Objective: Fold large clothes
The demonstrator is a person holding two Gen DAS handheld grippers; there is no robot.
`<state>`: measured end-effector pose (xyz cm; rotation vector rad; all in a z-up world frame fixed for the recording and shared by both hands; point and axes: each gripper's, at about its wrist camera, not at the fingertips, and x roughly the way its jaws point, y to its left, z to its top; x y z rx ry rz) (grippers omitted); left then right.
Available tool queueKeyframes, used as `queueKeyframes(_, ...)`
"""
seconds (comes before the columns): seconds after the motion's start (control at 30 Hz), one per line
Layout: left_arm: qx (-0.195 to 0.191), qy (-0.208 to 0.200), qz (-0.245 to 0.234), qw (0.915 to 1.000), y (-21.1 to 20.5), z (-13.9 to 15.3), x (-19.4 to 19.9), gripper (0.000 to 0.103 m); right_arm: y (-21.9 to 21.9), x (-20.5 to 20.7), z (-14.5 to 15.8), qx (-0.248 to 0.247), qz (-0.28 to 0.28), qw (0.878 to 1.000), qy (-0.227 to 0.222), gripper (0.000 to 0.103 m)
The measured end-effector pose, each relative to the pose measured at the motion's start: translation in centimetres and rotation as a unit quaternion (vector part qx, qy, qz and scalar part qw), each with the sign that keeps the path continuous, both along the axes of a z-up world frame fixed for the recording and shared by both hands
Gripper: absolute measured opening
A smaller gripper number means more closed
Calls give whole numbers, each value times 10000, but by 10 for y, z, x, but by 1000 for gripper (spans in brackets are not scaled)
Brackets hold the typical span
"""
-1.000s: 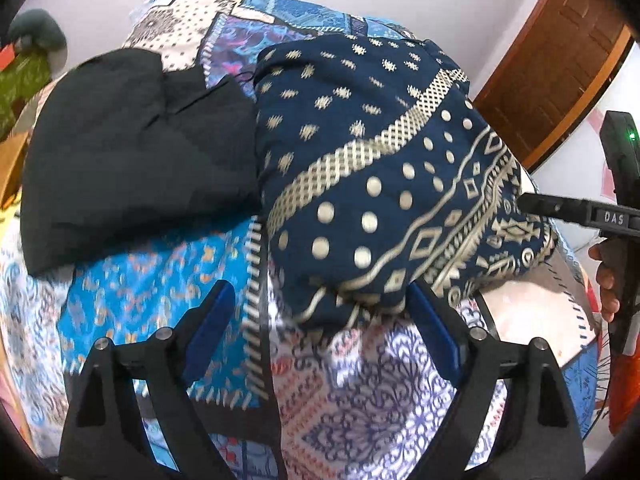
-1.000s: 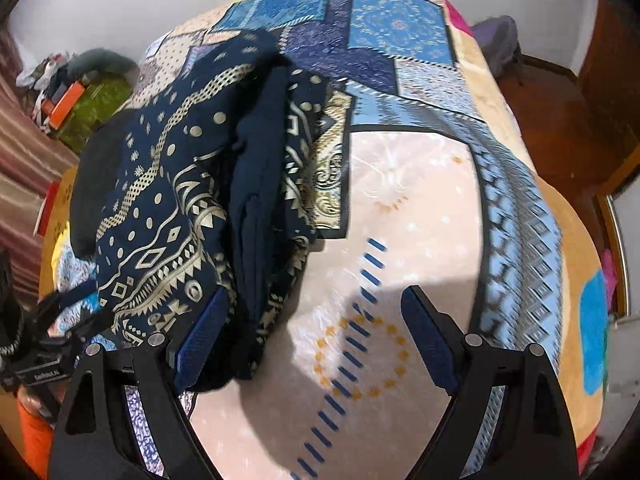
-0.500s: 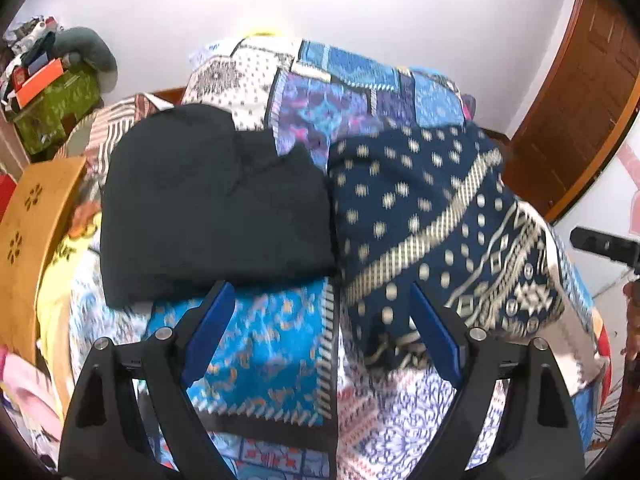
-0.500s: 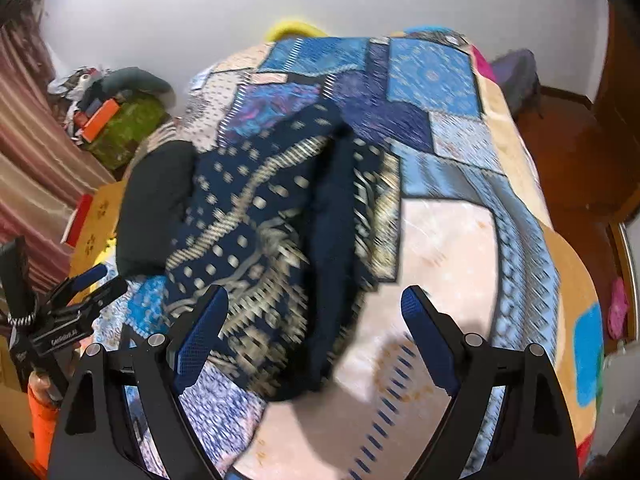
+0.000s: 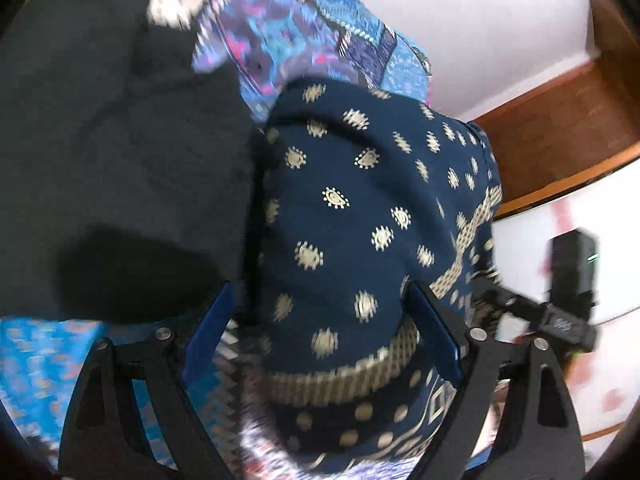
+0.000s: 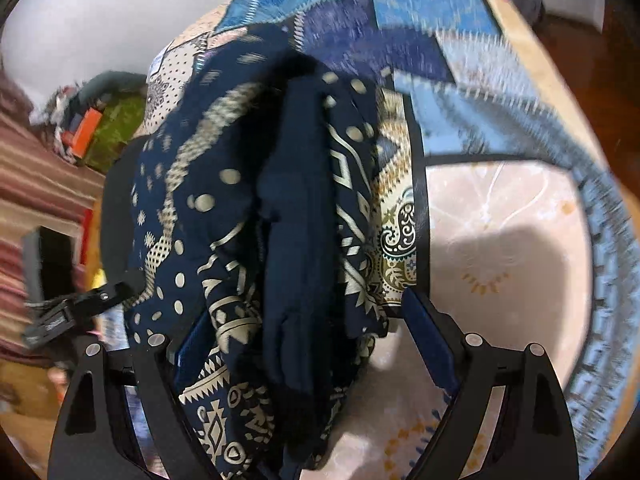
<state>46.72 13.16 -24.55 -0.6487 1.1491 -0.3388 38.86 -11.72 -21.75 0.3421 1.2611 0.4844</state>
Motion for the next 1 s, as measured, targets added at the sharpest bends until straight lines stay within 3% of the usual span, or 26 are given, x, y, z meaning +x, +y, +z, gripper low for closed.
queueKeyframes(0.13,-549,39,-183,9983,-7,-16,18,90,-1,6,1,191,20,9998,-57,89)
queueKeyframes(0.23,-658,63,-218,9976,-13,-21,23,92,5,8,5,129,37,9996,-235,86)
queueKeyframes(0.3,-627,9,-255,9977,-17,-18,21,91,8,8,6,280,66,9993,-229,71)
queueKeyframes(0.33,-606,-21,-281,9978,-19,-17,19,90,10,9,4,389,111,9991,-131,58)
queueKeyframes(0.47,-445,-168,-362,9982,-21,-2,6,71,8,5,13,527,-51,9986,-35,30)
queueKeyframes(0.63,-265,-372,-458,9979,-19,33,-16,61,16,-10,39,490,-18,9988,-85,27)
queueKeyframes(0.73,-244,-557,-199,9980,-5,60,-31,60,29,-13,58,484,57,9987,-170,26)
queueKeyframes(1.0,-39,-1444,262,9892,62,140,-69,60,96,-26,131,641,553,9904,-1096,26)
